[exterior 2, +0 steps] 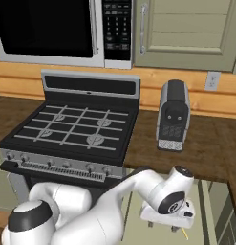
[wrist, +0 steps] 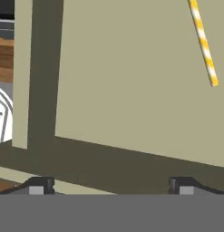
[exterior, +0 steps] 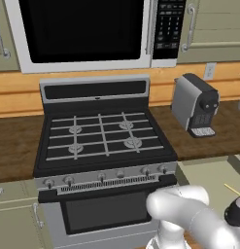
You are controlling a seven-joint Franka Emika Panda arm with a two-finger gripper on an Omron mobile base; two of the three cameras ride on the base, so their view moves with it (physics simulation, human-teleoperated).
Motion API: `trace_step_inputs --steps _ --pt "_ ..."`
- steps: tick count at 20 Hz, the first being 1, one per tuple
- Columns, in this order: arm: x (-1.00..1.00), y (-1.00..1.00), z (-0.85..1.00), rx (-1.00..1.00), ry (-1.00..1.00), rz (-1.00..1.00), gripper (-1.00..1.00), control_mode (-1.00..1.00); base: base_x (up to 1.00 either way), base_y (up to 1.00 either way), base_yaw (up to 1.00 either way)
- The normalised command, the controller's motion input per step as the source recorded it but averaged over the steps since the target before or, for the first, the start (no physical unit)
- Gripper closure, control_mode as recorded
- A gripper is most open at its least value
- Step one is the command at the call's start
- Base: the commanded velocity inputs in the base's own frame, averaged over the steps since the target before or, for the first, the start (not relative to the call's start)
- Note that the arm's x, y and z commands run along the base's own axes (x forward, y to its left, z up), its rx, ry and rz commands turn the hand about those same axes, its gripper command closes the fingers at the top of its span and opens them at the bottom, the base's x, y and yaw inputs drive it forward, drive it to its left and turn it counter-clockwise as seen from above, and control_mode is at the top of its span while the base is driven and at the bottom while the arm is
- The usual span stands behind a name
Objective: Take a straw from the drawer in front and place it inside the glass cup on the dining counter.
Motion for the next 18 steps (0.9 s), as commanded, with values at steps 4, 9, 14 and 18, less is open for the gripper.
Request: trace_step_inputs --steps 4,9,14,18 --pt "0.46 -0.11 0.17 -0.03 -0.22 0.15 -1.0 -1.0 0.0 0.0 0.0" --pt "0.36 -0.04 -0.02 0.0 0.0 0.13 -1.0 -1.0 0.0 0.0 0.0" --pt "0.29 -0.25 -0.07 0.0 0.02 0.06 -1.0 -1.0 0.0 0.0 0.0" --pt "0.26 -0.37 -0.26 0.0 0.0 0.01 -1.0 -1.0 0.0 0.0 0.0"
